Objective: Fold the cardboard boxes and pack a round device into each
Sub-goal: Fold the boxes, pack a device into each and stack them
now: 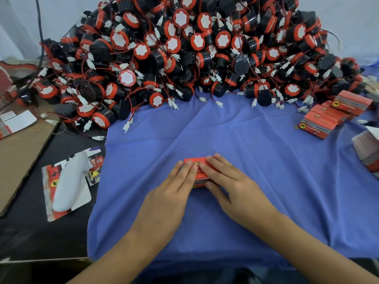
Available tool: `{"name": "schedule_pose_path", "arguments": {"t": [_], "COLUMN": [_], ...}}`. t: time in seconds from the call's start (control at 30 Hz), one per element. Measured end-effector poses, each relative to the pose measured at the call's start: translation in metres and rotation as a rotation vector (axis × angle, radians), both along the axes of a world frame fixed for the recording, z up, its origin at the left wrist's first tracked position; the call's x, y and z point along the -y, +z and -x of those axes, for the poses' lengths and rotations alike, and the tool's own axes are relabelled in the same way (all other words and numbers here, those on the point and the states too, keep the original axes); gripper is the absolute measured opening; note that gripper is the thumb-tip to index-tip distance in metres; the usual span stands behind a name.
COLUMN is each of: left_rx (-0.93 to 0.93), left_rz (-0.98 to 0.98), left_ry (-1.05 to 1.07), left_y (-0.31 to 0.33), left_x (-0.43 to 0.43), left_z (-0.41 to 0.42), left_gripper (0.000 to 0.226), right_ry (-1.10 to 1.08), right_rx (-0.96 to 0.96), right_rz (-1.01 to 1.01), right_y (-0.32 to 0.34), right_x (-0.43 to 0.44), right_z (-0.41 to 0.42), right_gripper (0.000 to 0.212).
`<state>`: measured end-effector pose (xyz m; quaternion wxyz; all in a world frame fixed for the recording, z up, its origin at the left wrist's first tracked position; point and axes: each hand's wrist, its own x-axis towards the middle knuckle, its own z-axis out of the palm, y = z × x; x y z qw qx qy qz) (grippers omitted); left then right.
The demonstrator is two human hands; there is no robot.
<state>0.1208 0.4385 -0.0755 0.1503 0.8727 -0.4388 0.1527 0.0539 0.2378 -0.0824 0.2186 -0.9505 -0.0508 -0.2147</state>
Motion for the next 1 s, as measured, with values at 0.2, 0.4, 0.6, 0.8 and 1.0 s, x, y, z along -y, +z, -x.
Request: {"name": "schedule_pose_path", "arguments": {"t": [0.2,0.4,0.6,0.8,1.0], "left_rx": [-0.159,-0.345,-0.831,-0.929,-0.942], "left_rz": [-0.073,0.076,0.837,0.957,0.810], "left_ry": [0.097,0.161,0.243,0.209,0.063], "left_y": [0.006,-0.002,-0.001,0.008,0.020], "left_x": [0.010,0.017,0.031,0.078,0.168], "left_z": [0.021,0.021,0.024,0.010,-0.010], "left_gripper": [0.067,0.070,0.040,0.026,0.039], "right_ry": [-0.048,0.064,-0.194,-0.243,-0.414], "right_rx": [-0.052,-0.221,-0.197,-0.059,0.129], "right_rz": [0.123,-0.034,-0.948,-1.044,-1.019], "right_y": [-0.002,-0.002,0.003,0.017,0.034], "right_x": [-0.011,-0.011,-0.017,0.003,0.064], "right_z": [0.011,0.013,0.011,0.012,0.006], "right_gripper": [0.064,0.073,0.060,0.062,0.067]}}
